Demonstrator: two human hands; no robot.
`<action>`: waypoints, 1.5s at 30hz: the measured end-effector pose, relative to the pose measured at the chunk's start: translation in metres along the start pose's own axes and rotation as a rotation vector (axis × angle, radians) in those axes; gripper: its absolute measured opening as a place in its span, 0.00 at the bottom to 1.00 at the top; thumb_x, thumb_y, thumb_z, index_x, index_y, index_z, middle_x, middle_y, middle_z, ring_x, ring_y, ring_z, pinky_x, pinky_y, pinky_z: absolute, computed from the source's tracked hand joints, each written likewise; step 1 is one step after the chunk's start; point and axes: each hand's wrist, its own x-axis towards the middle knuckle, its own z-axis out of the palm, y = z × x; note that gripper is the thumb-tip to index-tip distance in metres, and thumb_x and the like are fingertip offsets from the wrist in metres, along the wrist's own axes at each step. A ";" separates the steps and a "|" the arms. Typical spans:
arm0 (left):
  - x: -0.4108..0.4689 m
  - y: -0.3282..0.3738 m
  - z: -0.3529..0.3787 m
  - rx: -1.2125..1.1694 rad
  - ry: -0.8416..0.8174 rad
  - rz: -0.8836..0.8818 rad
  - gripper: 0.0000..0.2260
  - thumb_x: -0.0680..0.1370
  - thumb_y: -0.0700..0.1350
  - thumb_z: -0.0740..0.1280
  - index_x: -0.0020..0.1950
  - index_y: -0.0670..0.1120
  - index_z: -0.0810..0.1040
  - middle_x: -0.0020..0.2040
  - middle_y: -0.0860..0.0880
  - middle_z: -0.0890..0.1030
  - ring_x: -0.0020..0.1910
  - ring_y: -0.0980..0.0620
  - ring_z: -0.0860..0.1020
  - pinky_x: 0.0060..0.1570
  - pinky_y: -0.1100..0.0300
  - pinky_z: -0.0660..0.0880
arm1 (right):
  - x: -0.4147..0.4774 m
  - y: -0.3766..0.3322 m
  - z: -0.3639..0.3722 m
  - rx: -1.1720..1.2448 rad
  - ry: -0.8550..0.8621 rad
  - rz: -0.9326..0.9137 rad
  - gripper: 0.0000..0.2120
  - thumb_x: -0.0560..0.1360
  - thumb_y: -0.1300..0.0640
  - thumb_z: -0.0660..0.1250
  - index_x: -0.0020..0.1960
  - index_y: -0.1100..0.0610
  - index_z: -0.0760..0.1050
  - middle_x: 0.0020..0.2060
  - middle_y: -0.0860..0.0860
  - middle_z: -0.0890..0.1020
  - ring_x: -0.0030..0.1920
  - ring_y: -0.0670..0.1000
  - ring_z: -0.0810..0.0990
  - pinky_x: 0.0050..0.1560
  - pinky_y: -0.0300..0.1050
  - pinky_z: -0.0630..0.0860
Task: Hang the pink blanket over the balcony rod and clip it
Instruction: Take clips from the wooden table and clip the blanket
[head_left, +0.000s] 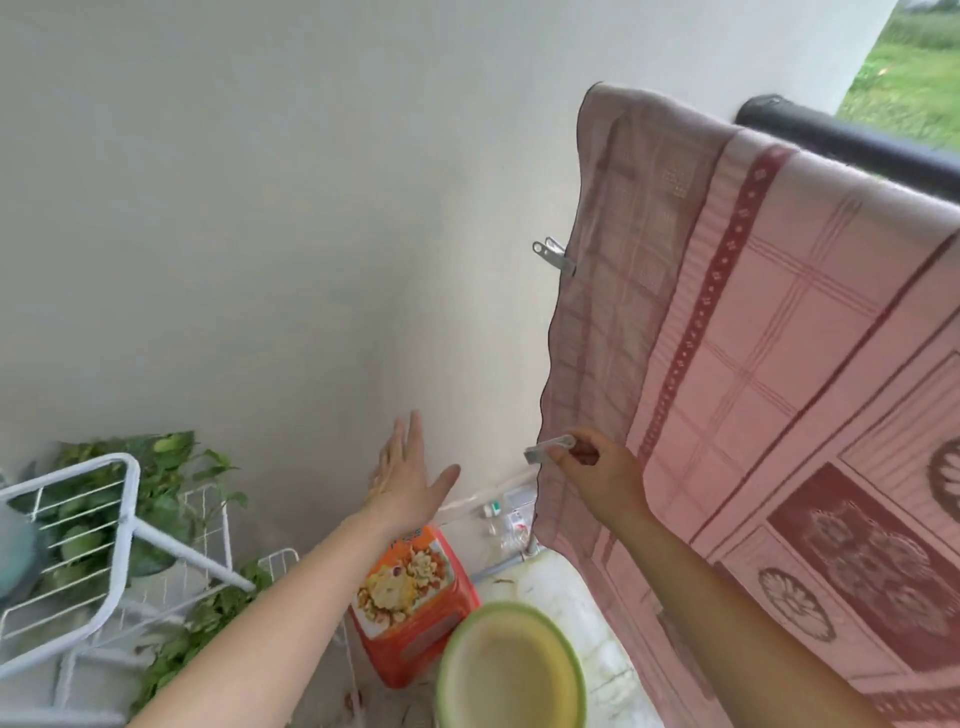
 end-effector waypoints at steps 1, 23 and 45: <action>0.018 -0.002 0.005 -0.004 -0.044 0.016 0.42 0.80 0.62 0.59 0.80 0.51 0.33 0.81 0.49 0.36 0.80 0.46 0.42 0.77 0.44 0.49 | 0.004 0.003 0.004 -0.013 0.022 0.018 0.05 0.73 0.51 0.75 0.48 0.44 0.81 0.43 0.41 0.84 0.43 0.35 0.80 0.45 0.32 0.73; 0.311 0.045 0.191 -0.483 -0.817 0.347 0.58 0.59 0.55 0.83 0.79 0.63 0.49 0.81 0.51 0.52 0.79 0.52 0.52 0.75 0.47 0.58 | 0.054 0.141 0.099 -0.131 0.273 0.417 0.14 0.74 0.51 0.73 0.59 0.44 0.77 0.50 0.39 0.81 0.46 0.33 0.79 0.42 0.24 0.71; 0.314 0.024 0.212 -1.151 -0.848 0.169 0.07 0.65 0.49 0.79 0.40 0.51 0.86 0.42 0.47 0.84 0.41 0.49 0.80 0.46 0.55 0.76 | 0.158 -0.020 0.099 -0.334 0.133 -0.207 0.16 0.73 0.48 0.73 0.60 0.45 0.79 0.47 0.45 0.83 0.47 0.45 0.82 0.48 0.43 0.80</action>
